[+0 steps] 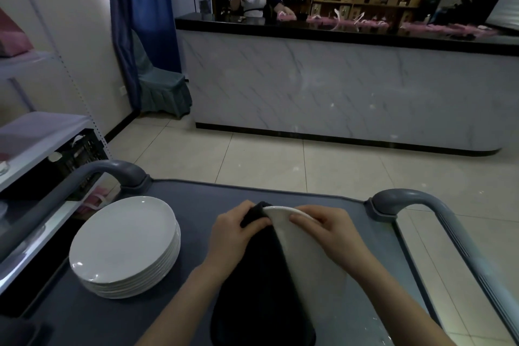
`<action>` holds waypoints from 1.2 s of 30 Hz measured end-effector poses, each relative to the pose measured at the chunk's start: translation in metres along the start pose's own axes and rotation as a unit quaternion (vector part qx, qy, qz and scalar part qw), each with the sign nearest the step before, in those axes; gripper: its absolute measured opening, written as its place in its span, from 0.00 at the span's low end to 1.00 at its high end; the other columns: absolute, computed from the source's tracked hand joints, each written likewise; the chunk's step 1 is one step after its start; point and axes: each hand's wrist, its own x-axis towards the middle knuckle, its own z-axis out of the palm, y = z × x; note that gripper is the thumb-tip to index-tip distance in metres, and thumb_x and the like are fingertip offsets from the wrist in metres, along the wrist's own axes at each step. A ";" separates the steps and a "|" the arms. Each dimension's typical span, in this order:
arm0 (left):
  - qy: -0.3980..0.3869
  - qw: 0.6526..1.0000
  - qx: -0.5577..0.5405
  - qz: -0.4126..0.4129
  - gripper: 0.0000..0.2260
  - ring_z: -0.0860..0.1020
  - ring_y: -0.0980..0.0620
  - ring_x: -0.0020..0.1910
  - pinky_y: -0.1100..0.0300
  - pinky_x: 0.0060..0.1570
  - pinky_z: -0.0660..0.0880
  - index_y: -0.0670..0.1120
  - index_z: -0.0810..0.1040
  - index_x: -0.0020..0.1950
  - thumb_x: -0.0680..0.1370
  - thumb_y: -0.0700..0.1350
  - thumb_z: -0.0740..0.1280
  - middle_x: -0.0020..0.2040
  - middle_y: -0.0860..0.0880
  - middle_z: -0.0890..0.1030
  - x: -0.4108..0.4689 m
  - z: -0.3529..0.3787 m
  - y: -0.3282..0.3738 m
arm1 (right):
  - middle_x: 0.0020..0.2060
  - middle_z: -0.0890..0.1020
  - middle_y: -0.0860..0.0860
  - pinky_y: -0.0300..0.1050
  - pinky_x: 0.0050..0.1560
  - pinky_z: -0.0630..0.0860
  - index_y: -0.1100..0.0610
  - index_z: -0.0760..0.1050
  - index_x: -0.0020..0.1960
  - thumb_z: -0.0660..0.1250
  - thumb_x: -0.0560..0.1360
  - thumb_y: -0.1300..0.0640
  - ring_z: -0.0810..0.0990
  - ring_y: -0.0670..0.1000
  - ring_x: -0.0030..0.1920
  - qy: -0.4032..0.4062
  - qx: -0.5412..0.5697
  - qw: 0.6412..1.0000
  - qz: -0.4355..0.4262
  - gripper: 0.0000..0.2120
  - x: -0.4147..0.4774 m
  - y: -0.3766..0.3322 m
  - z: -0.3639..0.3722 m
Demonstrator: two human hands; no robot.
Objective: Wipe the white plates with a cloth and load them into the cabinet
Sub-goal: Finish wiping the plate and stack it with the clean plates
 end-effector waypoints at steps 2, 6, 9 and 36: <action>0.054 0.998 -0.010 -0.031 0.07 0.76 0.61 0.34 0.69 0.34 0.68 0.59 0.75 0.41 0.73 0.61 0.68 0.35 0.59 0.79 -0.006 0.001 -0.002 | 0.41 0.85 0.38 0.29 0.42 0.72 0.44 0.84 0.45 0.70 0.77 0.57 0.82 0.35 0.42 0.044 0.044 0.998 0.005 0.09 -0.004 0.000 -0.001; 0.075 0.991 -0.069 -0.091 0.07 0.74 0.63 0.32 0.70 0.33 0.68 0.53 0.76 0.40 0.77 0.51 0.70 0.34 0.55 0.80 -0.015 -0.003 -0.015 | 0.42 0.86 0.44 0.33 0.42 0.75 0.42 0.85 0.45 0.69 0.78 0.58 0.82 0.40 0.43 0.126 0.144 0.980 0.048 0.12 -0.012 0.005 -0.001; 0.060 0.994 -0.049 -0.083 0.10 0.72 0.62 0.30 0.70 0.32 0.67 0.51 0.74 0.37 0.76 0.51 0.70 0.31 0.57 0.77 -0.011 -0.010 -0.019 | 0.46 0.86 0.41 0.29 0.45 0.74 0.39 0.84 0.48 0.67 0.78 0.57 0.83 0.38 0.48 0.080 0.127 0.988 0.040 0.14 -0.011 0.003 -0.004; 0.005 0.997 -0.031 -0.064 0.11 0.72 0.63 0.30 0.68 0.32 0.67 0.49 0.76 0.37 0.74 0.51 0.74 0.31 0.54 0.77 -0.002 -0.010 -0.012 | 0.42 0.83 0.39 0.34 0.43 0.75 0.39 0.76 0.52 0.69 0.73 0.42 0.80 0.39 0.44 -0.051 -0.080 0.995 0.043 0.08 0.012 0.000 -0.012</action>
